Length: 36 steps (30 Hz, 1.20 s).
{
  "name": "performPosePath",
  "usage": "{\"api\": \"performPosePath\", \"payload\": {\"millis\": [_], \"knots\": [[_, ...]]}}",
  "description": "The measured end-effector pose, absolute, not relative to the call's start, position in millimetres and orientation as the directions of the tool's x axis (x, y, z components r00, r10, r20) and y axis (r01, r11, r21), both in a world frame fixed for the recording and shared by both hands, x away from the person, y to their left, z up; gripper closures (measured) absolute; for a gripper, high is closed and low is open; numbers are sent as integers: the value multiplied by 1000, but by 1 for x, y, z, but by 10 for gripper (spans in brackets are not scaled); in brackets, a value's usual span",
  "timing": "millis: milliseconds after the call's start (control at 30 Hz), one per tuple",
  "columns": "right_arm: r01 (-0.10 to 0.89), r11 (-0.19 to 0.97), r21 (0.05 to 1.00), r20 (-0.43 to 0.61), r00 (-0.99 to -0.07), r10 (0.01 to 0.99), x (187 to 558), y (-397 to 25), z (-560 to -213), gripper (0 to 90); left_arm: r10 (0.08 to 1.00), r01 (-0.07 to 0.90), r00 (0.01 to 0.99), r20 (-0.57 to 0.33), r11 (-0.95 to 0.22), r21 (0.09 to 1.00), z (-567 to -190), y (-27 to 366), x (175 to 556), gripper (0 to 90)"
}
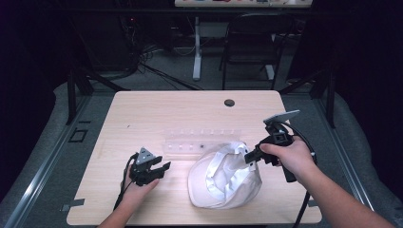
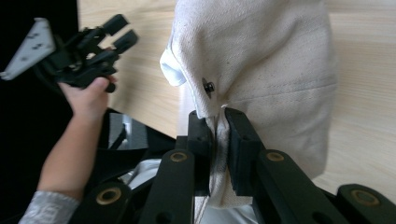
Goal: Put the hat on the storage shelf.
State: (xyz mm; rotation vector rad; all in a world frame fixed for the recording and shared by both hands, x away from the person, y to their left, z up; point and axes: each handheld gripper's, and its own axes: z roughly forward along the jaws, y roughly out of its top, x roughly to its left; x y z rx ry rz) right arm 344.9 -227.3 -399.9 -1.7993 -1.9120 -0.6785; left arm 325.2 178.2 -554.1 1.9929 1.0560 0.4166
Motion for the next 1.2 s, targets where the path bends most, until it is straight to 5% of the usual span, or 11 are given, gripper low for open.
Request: {"api": "performPosePath", "payload": {"millis": [733,1200], "knots": [[997,37,66,755,-74,652,342,-211,-379,815,817,538,567,-99,-277,796,-554,189,329,534],[983,-34,179,793,-123,597,347,-214,-346,815,813,534,576,-89,-291,794,-555,187,328,534]]}}
